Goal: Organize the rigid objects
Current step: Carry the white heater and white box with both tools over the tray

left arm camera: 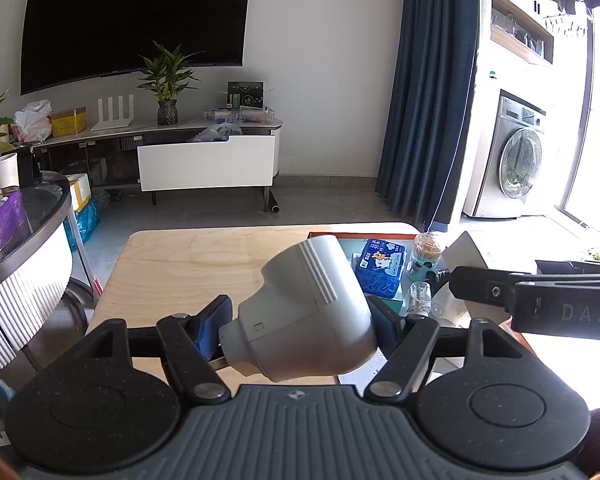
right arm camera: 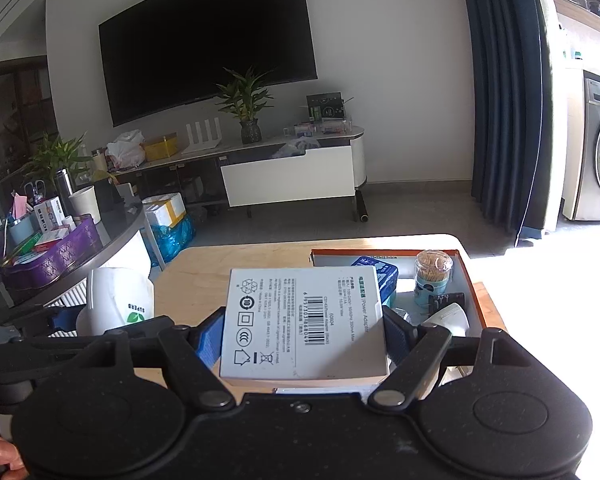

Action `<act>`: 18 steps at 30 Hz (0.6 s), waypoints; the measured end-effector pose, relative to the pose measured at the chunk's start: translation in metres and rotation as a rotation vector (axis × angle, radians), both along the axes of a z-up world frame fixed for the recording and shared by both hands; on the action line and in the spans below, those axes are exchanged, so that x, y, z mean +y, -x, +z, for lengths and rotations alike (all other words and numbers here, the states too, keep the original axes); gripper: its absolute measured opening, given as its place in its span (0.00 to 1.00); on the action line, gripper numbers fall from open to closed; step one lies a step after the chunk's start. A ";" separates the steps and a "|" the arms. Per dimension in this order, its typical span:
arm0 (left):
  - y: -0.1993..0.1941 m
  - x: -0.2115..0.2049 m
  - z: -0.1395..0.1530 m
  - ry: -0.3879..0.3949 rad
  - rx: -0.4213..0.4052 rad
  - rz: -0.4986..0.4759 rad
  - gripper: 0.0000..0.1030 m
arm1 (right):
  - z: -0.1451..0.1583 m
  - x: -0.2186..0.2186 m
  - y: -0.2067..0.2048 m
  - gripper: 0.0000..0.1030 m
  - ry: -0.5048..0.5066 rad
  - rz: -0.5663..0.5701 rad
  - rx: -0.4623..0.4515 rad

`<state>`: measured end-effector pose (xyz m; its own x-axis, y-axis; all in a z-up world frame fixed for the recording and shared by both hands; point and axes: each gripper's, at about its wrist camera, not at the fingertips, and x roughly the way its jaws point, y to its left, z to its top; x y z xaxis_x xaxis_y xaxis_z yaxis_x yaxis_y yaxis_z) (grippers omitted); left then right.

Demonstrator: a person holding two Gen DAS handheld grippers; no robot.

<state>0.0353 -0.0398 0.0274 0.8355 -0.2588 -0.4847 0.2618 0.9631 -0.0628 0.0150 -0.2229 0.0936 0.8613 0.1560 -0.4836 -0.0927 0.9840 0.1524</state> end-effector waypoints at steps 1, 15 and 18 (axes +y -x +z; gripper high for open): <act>0.000 -0.001 0.000 -0.002 -0.001 -0.002 0.72 | 0.001 -0.002 0.001 0.89 -0.002 -0.004 -0.002; 0.003 -0.021 0.001 0.004 -0.003 -0.065 0.72 | 0.004 -0.026 0.016 0.89 -0.014 -0.063 -0.022; 0.004 -0.026 0.000 0.004 -0.003 -0.080 0.72 | 0.004 -0.031 0.019 0.89 -0.017 -0.075 -0.023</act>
